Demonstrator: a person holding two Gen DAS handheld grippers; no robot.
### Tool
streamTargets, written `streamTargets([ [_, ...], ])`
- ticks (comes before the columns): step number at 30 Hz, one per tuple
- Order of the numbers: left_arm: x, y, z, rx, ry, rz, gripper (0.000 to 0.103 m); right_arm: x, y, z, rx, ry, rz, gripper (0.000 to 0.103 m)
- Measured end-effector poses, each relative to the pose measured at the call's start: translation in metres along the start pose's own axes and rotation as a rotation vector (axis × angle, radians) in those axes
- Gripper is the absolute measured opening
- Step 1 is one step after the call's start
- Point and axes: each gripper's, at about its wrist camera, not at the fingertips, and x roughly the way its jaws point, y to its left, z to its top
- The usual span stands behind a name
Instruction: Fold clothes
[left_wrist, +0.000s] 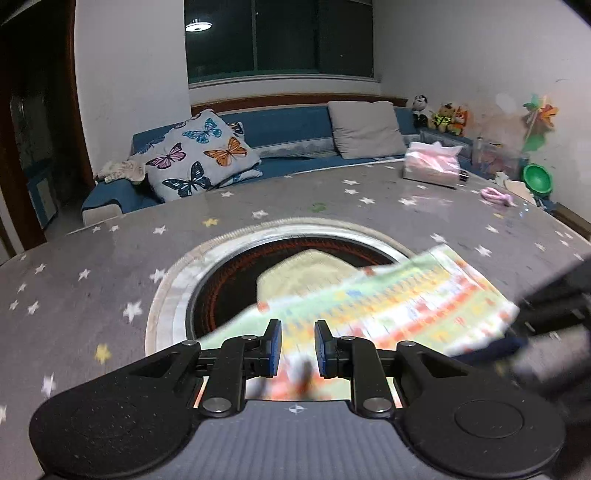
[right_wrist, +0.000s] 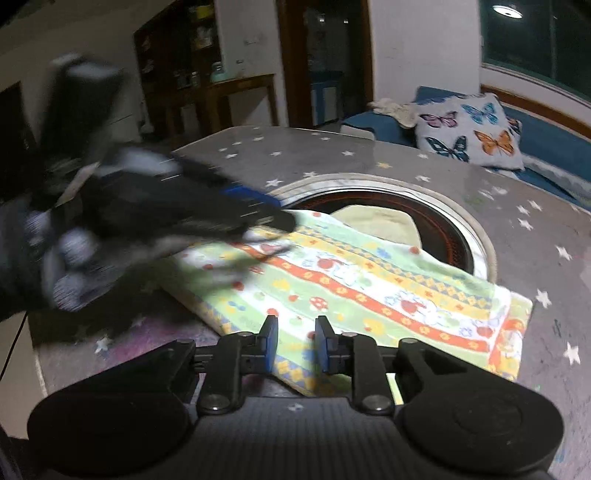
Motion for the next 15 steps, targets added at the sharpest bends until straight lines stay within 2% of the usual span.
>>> streamTargets([
  [4, -0.016, -0.005, -0.028, -0.016, 0.007, -0.018, 0.021, 0.0, -0.007, -0.01, 0.044, 0.008, -0.007, 0.021],
  [6, -0.017, -0.004, -0.042, -0.045, 0.025, -0.019, 0.021, -0.004, -0.009, -0.014, 0.058, 0.0, -0.008, 0.021],
  [8, -0.021, 0.002, -0.052, -0.085, 0.011, -0.018, 0.021, -0.006, -0.011, -0.017, 0.07, -0.004, -0.006, 0.021],
  [11, -0.026, 0.01, -0.053, -0.139, 0.001, -0.002, 0.022, -0.01, -0.013, -0.022, 0.09, -0.004, -0.005, 0.021],
  [15, -0.032, 0.015, -0.061, -0.139, -0.006, 0.033, 0.022, -0.02, -0.015, -0.026, 0.117, -0.02, -0.025, 0.022],
])
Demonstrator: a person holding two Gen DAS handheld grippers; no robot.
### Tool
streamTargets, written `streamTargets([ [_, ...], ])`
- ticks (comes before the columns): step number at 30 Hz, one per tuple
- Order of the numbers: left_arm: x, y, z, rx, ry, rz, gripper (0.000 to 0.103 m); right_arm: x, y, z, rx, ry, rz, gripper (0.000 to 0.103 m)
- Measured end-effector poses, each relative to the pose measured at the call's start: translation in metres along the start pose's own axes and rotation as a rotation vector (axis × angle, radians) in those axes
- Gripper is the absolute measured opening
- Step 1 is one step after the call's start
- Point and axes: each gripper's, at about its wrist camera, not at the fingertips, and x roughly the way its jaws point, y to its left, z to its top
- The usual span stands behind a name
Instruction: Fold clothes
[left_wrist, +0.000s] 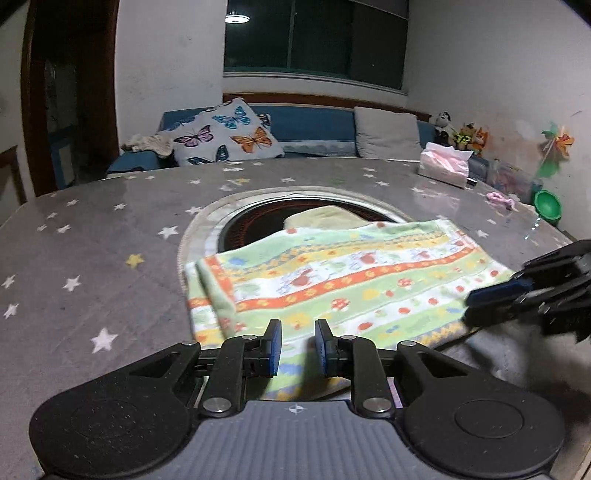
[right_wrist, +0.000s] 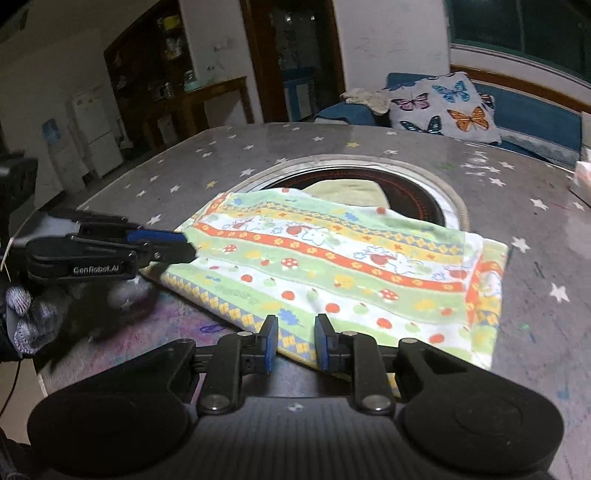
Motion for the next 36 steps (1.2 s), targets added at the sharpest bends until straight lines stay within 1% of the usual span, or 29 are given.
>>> streamTargets([
  [2, -0.002, 0.005, -0.005, -0.011, -0.006, 0.006, 0.022, -0.004, -0.007, -0.002, 0.032, -0.013, -0.019, 0.022],
  [5, -0.003, 0.007, -0.006, -0.018, -0.008, 0.009, 0.022, -0.005, -0.023, -0.011, 0.09, -0.002, -0.059, 0.021],
  [7, -0.004, 0.007, -0.005, -0.018, -0.007, 0.011, 0.023, -0.01, -0.029, -0.013, 0.112, -0.001, -0.066, 0.021],
  [10, -0.005, 0.006, -0.004, -0.014, -0.009, 0.018, 0.023, -0.019, -0.033, -0.01, 0.106, -0.027, -0.109, 0.021],
  [13, -0.004, 0.007, -0.004, -0.018, -0.007, 0.027, 0.023, -0.021, -0.041, -0.007, 0.133, -0.052, -0.126, 0.022],
  [16, -0.005, 0.011, -0.005, -0.029, -0.007, 0.034, 0.023, -0.015, -0.052, -0.012, 0.149, -0.033, -0.157, 0.02],
  [18, -0.006, 0.013, -0.005, -0.035, -0.002, 0.039, 0.023, -0.018, -0.056, -0.014, 0.171, -0.038, -0.149, 0.019],
  [21, -0.008, 0.016, 0.001, -0.05, -0.001, 0.034, 0.023, -0.023, -0.052, -0.006, 0.149, -0.049, -0.169, 0.02],
  [26, -0.002, 0.017, 0.013, -0.049, -0.013, 0.045, 0.023, -0.014, -0.055, 0.014, 0.14, -0.085, -0.162, 0.021],
  [28, 0.004, 0.022, 0.014, -0.056, -0.002, 0.055, 0.023, -0.003, -0.061, 0.017, 0.147, -0.069, -0.17, 0.021],
  [31, 0.011, 0.032, 0.013, -0.073, 0.029, 0.076, 0.023, 0.006, -0.074, 0.013, 0.177, -0.034, -0.203, 0.021],
  [36, 0.01, 0.042, 0.018, -0.092, 0.021, 0.078, 0.023, 0.0, -0.082, 0.023, 0.183, -0.056, -0.225, 0.021],
])
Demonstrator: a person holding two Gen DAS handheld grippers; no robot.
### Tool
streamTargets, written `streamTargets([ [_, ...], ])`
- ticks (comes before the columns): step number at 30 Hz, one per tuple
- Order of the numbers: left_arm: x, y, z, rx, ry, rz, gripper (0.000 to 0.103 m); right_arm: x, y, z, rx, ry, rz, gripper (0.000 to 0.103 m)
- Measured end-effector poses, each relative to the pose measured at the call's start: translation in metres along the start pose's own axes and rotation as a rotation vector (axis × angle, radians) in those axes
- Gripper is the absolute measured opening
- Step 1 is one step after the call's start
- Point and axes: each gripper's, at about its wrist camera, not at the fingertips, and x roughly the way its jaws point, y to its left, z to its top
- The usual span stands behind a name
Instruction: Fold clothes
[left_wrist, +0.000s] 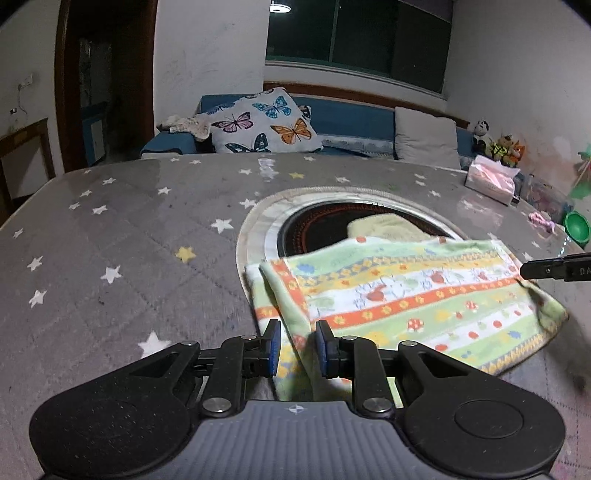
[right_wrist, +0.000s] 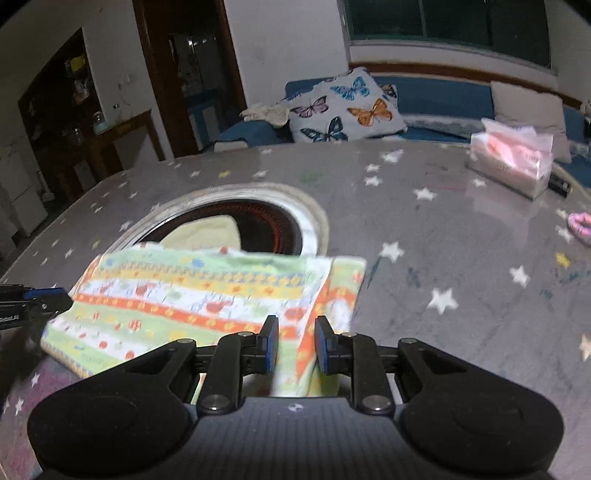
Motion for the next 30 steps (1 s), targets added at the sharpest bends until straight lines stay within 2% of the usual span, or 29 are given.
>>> streamTargets([
  [5, 0.011, 0.0, 0.009, 0.002, 0.001, 0.013, 0.023, 0.022, 0.0, 0.018, 0.008, -0.001, 0.015, 0.021],
  [10, 0.021, 0.011, 0.009, -0.009, 0.027, 0.034, 0.023, 0.034, -0.014, 0.016, 0.052, 0.013, -0.03, 0.021],
  [13, 0.022, 0.016, 0.011, -0.021, 0.028, 0.034, 0.023, 0.028, -0.012, 0.017, 0.036, 0.013, -0.054, 0.021],
  [20, 0.022, 0.021, 0.012, -0.038, 0.031, 0.051, 0.031, 0.01, 0.03, 0.023, -0.083, -0.005, 0.037, 0.023],
  [21, 0.021, 0.023, 0.013, -0.043, 0.031, 0.057, 0.031, 0.007, 0.042, 0.023, -0.117, -0.006, 0.062, 0.029],
  [23, 0.018, 0.028, 0.016, -0.061, 0.032, 0.071, 0.034, 0.003, 0.064, 0.022, -0.187, -0.007, 0.101, 0.037],
  [25, 0.012, 0.036, 0.02, -0.092, 0.023, 0.078, 0.048, 0.0, 0.087, 0.02, -0.259, -0.006, 0.14, 0.037],
  [27, 0.005, 0.043, 0.024, -0.124, 0.009, 0.082, 0.056, -0.001, 0.11, 0.017, -0.324, 0.001, 0.181, 0.037],
  [29, -0.001, 0.048, 0.027, -0.156, -0.001, 0.08, 0.058, -0.001, 0.134, 0.013, -0.391, 0.009, 0.22, 0.038],
  [30, -0.003, 0.051, 0.028, -0.174, -0.002, 0.078, 0.065, 0.0, 0.143, 0.011, -0.421, 0.012, 0.234, 0.039],
])
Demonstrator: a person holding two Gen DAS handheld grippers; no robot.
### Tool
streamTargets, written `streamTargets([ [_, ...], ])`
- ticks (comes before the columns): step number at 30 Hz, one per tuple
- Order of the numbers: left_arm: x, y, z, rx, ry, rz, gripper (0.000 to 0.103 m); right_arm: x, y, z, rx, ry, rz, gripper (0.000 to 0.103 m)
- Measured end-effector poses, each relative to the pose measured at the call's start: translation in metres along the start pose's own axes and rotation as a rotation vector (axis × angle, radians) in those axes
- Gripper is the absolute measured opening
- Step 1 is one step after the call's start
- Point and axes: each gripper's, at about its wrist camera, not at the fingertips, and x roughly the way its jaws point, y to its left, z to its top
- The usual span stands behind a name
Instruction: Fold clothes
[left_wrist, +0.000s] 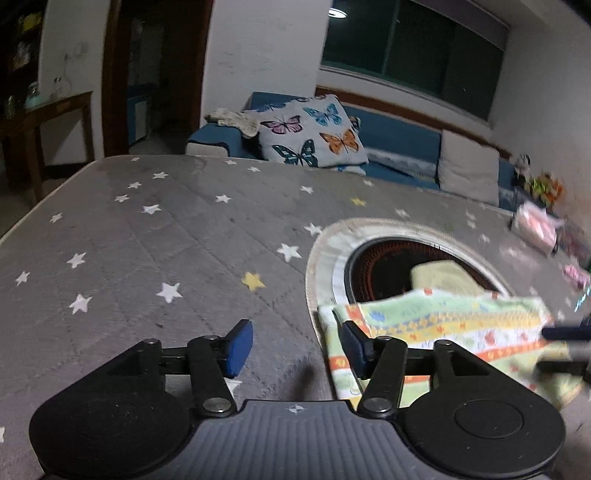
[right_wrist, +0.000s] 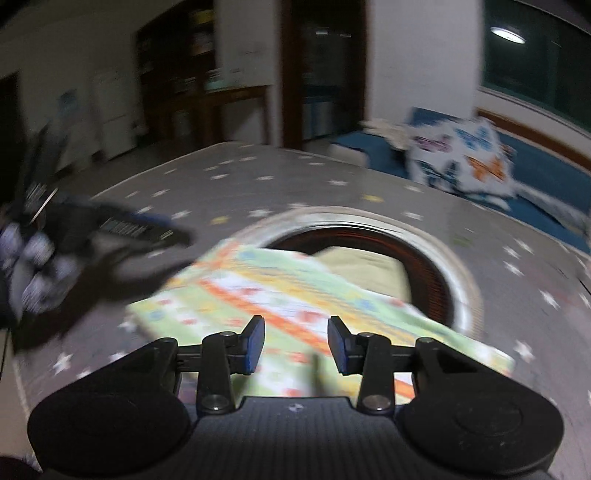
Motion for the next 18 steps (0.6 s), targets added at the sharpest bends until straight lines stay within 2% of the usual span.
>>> streamTargets([
  [1, -0.002, 0.002, 0.001, -0.014, 0.001, -0.002, 0.07, 0.003, 0.011, 0.002, -0.036, 0.003, 0.015, 0.04],
  [3, -0.005, 0.005, 0.001, -0.036, 0.001, -0.008, 0.071, 0.012, 0.037, 0.006, -0.127, 0.011, 0.047, 0.044],
  [6, -0.007, 0.008, 0.0, -0.069, 0.016, -0.022, 0.08, 0.026, 0.067, 0.008, -0.231, 0.026, 0.085, 0.045],
  [13, -0.006, 0.012, -0.002, -0.156, 0.059, -0.062, 0.087, 0.055, 0.111, 0.001, -0.378, 0.062, 0.111, 0.046],
  [16, -0.006, 0.014, -0.002, -0.195, 0.076, -0.082, 0.087, 0.062, 0.12, -0.002, -0.408, 0.061, 0.079, 0.043],
  [18, -0.006, 0.015, -0.003, -0.225, 0.088, -0.094, 0.088, 0.065, 0.122, -0.002, -0.407, 0.059, 0.058, 0.029],
])
